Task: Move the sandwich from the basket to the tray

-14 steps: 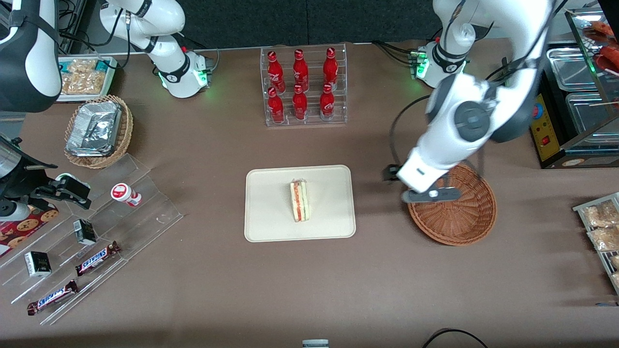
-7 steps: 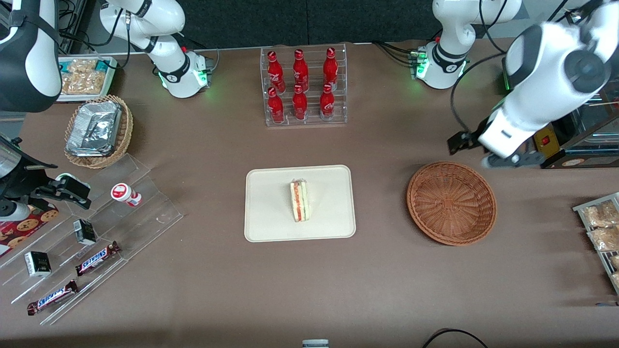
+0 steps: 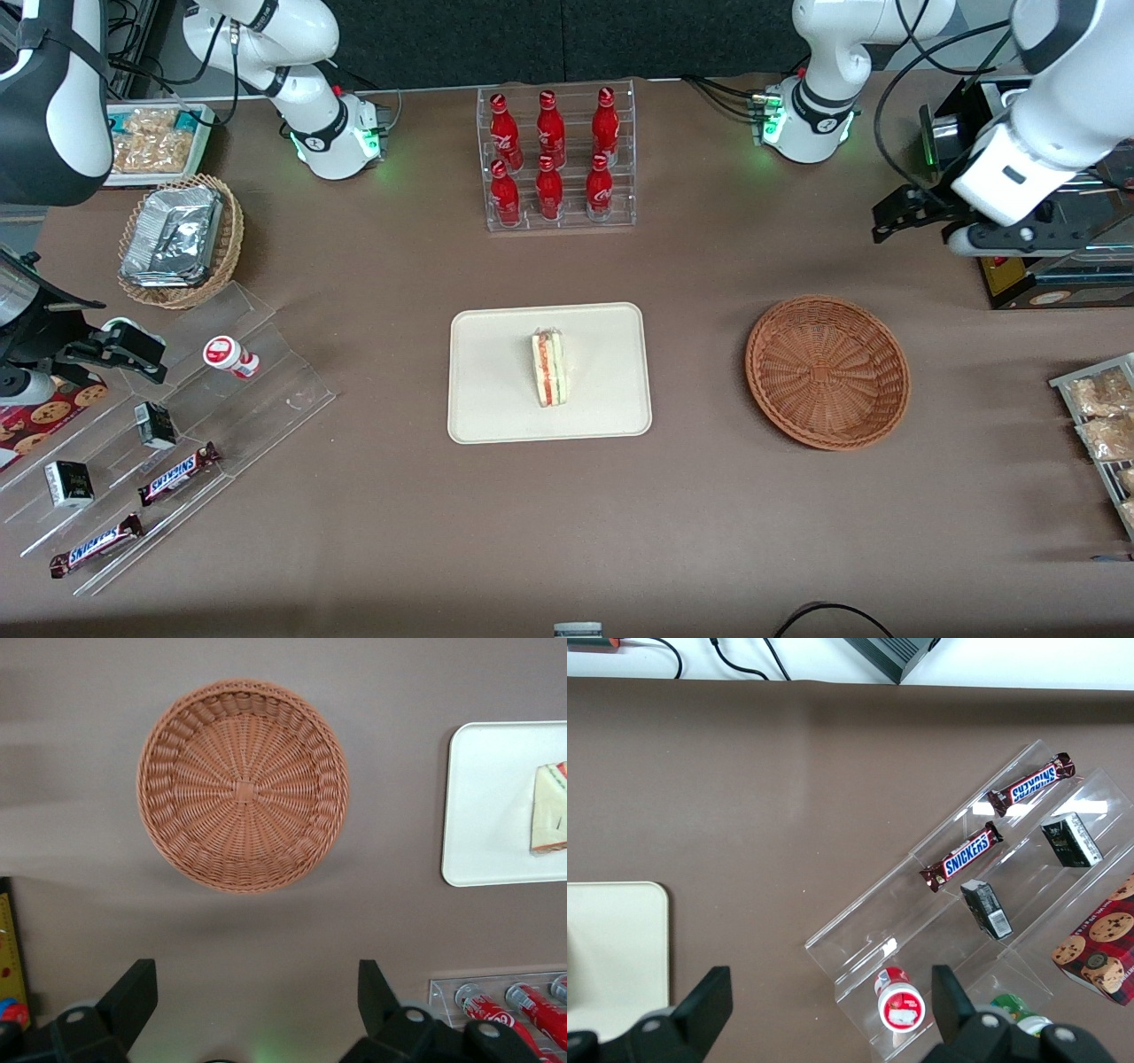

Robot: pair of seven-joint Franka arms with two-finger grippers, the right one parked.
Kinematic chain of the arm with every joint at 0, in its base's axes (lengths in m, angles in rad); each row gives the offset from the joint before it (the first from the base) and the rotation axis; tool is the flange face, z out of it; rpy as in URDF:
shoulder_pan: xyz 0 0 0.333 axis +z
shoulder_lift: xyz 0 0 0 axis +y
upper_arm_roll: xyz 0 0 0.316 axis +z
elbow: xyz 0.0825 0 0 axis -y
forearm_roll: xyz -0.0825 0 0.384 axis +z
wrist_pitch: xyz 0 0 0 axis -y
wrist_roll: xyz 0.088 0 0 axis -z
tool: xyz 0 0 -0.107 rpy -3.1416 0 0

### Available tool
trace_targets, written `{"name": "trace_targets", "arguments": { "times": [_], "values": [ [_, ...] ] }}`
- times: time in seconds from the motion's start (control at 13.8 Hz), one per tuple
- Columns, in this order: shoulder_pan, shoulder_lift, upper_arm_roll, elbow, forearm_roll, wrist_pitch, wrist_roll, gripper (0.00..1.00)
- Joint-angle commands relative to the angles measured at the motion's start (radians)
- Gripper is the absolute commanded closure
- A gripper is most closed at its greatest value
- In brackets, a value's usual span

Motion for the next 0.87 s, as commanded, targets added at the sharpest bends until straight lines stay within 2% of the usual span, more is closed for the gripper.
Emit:
{"name": "trace_targets", "arguments": {
  "times": [0.0, 0.22, 0.8],
  "values": [
    [0.009, 0.028, -0.002, 0.084, 0.031, -0.073, 0.028, 0.00],
    [0.010, 0.035, -0.004, 0.103, 0.071, -0.063, 0.029, 0.00],
    [0.009, 0.049, -0.005, 0.137, 0.072, -0.009, 0.029, 0.00]
  ]
}}
